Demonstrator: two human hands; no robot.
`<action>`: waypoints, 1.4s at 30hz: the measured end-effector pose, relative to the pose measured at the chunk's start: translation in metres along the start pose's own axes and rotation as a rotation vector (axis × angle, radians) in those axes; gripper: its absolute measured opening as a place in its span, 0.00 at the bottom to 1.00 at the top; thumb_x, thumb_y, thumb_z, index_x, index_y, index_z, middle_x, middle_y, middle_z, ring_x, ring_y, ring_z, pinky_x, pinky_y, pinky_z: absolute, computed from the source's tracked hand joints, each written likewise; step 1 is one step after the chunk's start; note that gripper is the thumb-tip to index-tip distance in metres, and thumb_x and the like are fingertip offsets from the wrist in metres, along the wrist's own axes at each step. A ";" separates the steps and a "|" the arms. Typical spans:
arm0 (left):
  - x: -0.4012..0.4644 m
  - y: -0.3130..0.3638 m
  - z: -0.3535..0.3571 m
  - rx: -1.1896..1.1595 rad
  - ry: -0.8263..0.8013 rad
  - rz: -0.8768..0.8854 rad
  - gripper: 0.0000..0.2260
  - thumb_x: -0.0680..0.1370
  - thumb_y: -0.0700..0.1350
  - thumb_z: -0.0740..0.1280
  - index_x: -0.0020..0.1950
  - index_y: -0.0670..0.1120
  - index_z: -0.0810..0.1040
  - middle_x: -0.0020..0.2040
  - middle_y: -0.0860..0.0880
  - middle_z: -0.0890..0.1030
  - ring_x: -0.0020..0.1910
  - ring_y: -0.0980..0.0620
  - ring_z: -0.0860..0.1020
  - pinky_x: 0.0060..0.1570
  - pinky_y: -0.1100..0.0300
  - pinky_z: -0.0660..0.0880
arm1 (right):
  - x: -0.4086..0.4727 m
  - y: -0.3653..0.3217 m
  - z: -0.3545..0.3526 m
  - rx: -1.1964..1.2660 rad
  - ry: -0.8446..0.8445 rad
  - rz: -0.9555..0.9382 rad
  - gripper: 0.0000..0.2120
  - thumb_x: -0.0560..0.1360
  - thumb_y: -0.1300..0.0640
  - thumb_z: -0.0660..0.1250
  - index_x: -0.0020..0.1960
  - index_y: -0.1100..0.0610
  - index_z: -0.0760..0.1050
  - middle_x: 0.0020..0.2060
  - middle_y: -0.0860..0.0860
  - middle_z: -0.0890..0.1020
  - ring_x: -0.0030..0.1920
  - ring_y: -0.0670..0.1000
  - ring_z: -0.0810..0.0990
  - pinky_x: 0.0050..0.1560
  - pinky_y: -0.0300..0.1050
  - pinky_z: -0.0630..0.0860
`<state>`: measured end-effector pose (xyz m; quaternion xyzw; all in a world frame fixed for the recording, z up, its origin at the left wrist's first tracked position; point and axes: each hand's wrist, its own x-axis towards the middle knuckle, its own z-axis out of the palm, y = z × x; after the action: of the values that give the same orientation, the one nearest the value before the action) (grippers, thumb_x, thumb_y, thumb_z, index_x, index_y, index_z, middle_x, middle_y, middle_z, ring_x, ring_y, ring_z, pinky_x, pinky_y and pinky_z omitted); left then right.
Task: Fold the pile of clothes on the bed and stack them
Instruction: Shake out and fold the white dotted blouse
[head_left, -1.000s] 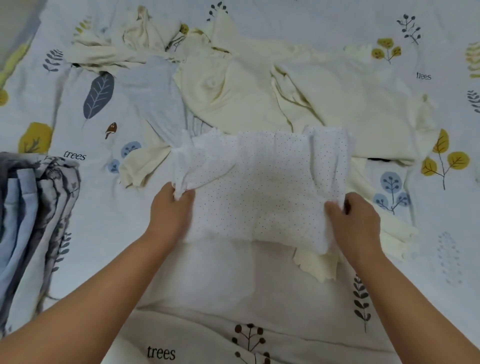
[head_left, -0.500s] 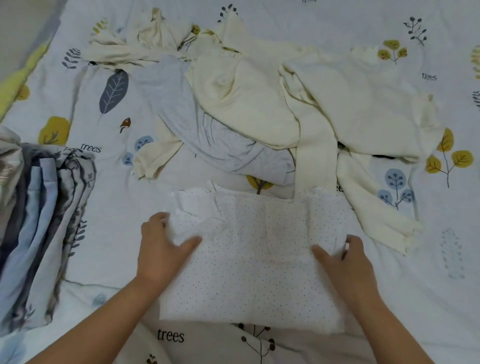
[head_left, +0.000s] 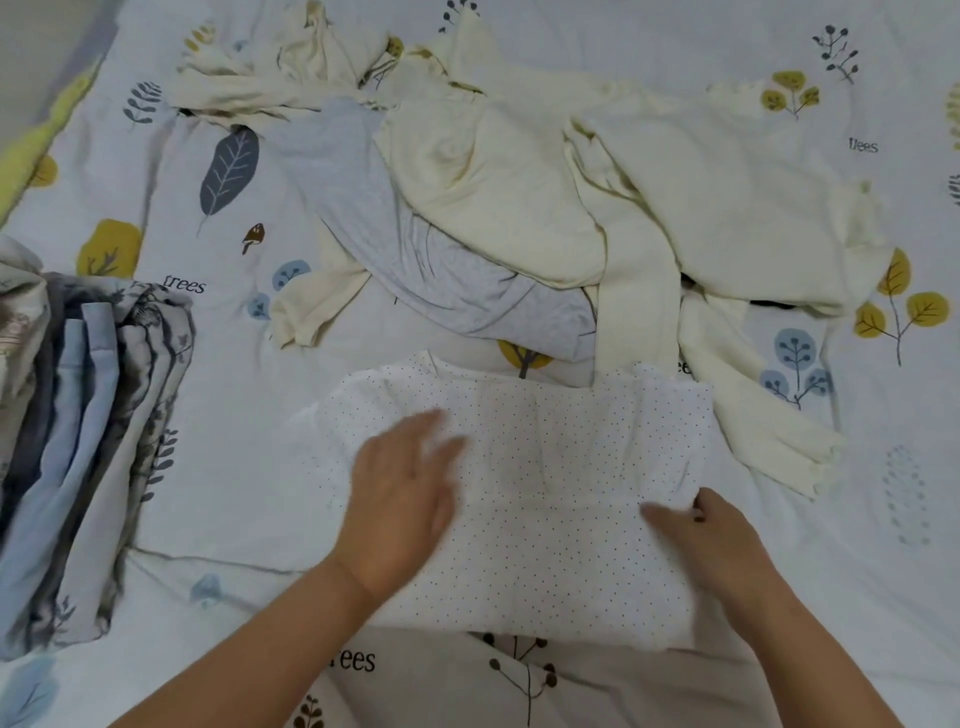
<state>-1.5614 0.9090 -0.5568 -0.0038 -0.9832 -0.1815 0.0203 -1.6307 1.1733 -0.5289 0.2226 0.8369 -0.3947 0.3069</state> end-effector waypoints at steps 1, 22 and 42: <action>-0.003 0.002 0.002 0.078 -0.214 0.076 0.19 0.76 0.49 0.58 0.66 0.47 0.73 0.70 0.40 0.69 0.68 0.41 0.68 0.64 0.45 0.64 | -0.004 0.000 -0.001 -0.005 -0.024 -0.007 0.15 0.71 0.57 0.69 0.34 0.56 0.63 0.29 0.48 0.67 0.29 0.47 0.65 0.31 0.39 0.62; 0.018 -0.041 -0.068 -1.013 -0.171 -0.642 0.13 0.68 0.42 0.71 0.52 0.51 0.78 0.46 0.50 0.84 0.45 0.51 0.83 0.46 0.52 0.79 | -0.107 -0.082 0.167 -0.250 -0.281 -0.755 0.27 0.77 0.53 0.60 0.74 0.49 0.57 0.62 0.45 0.70 0.59 0.44 0.71 0.59 0.33 0.65; -0.019 -0.052 -0.022 -1.026 -0.094 -0.879 0.22 0.72 0.47 0.72 0.61 0.54 0.66 0.53 0.61 0.77 0.51 0.62 0.77 0.38 0.73 0.73 | -0.025 -0.067 0.139 0.133 -0.233 -0.145 0.20 0.74 0.55 0.67 0.63 0.53 0.65 0.53 0.49 0.77 0.51 0.51 0.78 0.48 0.45 0.76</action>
<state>-1.5426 0.8523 -0.5560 0.3793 -0.6825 -0.6163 -0.1026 -1.6071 1.0199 -0.5466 0.1341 0.7815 -0.4935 0.3573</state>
